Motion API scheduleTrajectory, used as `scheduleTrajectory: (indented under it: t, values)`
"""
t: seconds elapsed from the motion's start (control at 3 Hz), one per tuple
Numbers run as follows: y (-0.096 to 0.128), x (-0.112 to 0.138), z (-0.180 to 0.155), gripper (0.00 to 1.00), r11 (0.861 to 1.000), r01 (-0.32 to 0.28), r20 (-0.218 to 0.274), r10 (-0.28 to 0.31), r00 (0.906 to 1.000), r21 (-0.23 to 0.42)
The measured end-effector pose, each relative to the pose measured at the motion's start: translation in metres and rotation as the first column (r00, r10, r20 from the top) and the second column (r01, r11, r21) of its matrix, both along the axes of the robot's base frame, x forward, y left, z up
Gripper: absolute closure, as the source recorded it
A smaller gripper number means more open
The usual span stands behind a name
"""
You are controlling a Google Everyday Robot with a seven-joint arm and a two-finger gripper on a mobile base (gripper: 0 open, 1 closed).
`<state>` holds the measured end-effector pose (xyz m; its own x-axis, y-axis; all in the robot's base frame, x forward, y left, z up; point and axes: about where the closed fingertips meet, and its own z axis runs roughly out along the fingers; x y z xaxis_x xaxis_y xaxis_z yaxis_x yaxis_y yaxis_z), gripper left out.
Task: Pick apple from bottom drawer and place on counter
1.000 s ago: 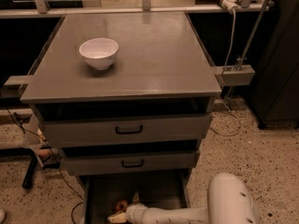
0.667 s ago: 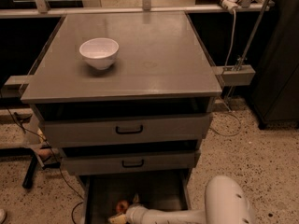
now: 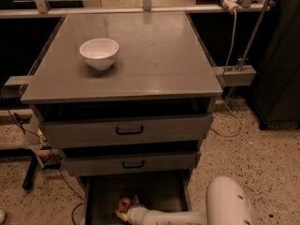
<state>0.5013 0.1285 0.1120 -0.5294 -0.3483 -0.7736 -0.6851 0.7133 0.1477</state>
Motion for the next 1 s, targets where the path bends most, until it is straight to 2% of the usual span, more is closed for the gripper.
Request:
scheduleTrajectory:
  t: [0.67, 1.0]
  values:
    - [0.0000, 0.0000, 0.0000, 0.89, 1.000, 0.000, 0.000, 0.000, 1.0000, 0.000]
    - [0.0000, 0.0000, 0.0001, 1.00, 1.000, 0.000, 0.000, 0.000, 1.0000, 0.000]
